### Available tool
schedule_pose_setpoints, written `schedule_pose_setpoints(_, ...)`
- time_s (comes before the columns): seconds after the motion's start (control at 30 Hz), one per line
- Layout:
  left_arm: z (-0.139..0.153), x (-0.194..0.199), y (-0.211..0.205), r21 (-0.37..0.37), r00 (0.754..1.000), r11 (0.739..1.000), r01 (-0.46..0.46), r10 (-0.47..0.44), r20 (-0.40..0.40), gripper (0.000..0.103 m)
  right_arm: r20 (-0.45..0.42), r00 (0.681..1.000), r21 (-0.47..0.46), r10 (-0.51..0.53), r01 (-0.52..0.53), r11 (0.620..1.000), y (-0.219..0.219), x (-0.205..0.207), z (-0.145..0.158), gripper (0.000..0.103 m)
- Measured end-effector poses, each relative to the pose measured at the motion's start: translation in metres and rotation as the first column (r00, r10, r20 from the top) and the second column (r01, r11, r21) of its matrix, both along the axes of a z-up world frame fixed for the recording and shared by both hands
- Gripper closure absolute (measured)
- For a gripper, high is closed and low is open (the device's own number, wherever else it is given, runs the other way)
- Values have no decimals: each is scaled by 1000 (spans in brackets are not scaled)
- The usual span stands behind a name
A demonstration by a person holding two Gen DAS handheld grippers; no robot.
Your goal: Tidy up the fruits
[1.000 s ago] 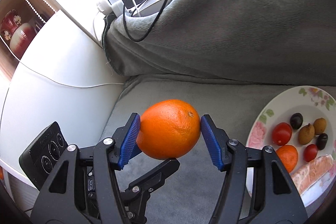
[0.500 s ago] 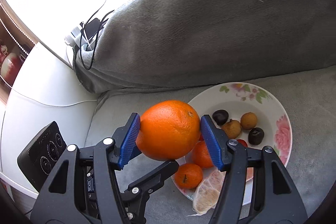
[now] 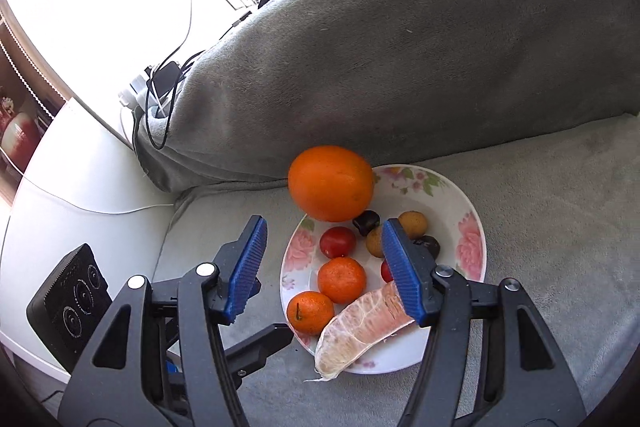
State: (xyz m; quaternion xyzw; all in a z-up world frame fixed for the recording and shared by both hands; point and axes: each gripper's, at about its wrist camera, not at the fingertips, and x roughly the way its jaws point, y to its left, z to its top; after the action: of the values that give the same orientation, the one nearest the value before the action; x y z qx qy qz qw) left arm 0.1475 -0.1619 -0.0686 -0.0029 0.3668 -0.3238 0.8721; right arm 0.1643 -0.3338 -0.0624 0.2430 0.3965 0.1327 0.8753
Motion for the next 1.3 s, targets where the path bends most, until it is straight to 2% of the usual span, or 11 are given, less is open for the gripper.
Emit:
schedule_pose_setpoints(0.27, 12, -20, 6, 0, 999, 1000, 3, -3, 42, 48, 41, 999, -77, -1, 4, 997, 7, -37, 8, 40)
schedule_pose_setpoints(0.37, 15, -25, 8, -2, 999, 1000, -3, 3, 53, 40, 66, 998, -113, -11, 18, 993, 9, -52, 12, 29)
schedule_pose_setpoints(0.47, 18, -30, 11, -2, 998, 1000, -13, 13, 57, 38, 85, 996, -148, -24, 36, 988, 8, -65, 14, 27)
schedule_pose_setpoints(0.53, 20, -33, 15, -7, 998, 1000, -25, 25, 64, 30, 92, 995, -167, -31, 46, 985, 8, -73, 15, 26)
schedule_pose_setpoints(0.63, 24, -39, 20, -6, 997, 999, -36, 37, 75, 30, 115, 992, -200, -45, 67, 977, 11, -83, 19, 21)
schedule_pose_setpoints(0.77, 27, -46, 24, -3, 995, 999, -51, 51, 83, 23, 151, 987, -275, -53, 93, 957, 18, -96, 25, 16)
schedule_pose_setpoints(0.83, 29, -50, 26, 5, 994, 998, -62, 61, 92, 22, 169, 984, -311, -61, 112, 944, 22, -103, 28, 10)
schedule_pose_setpoints(1.0, 33, -58, 28, 34, 990, 995, -93, 89, 110, 22, 208, 975, -374, -83, 157, 914, 27, -118, 34, 3)
schedule_pose_setpoints(1.3, 39, -65, 32, 60, 982, 988, -140, 131, 132, 18, 253, 961, -453, -110, 218, 865, 31, -139, 39, 1)
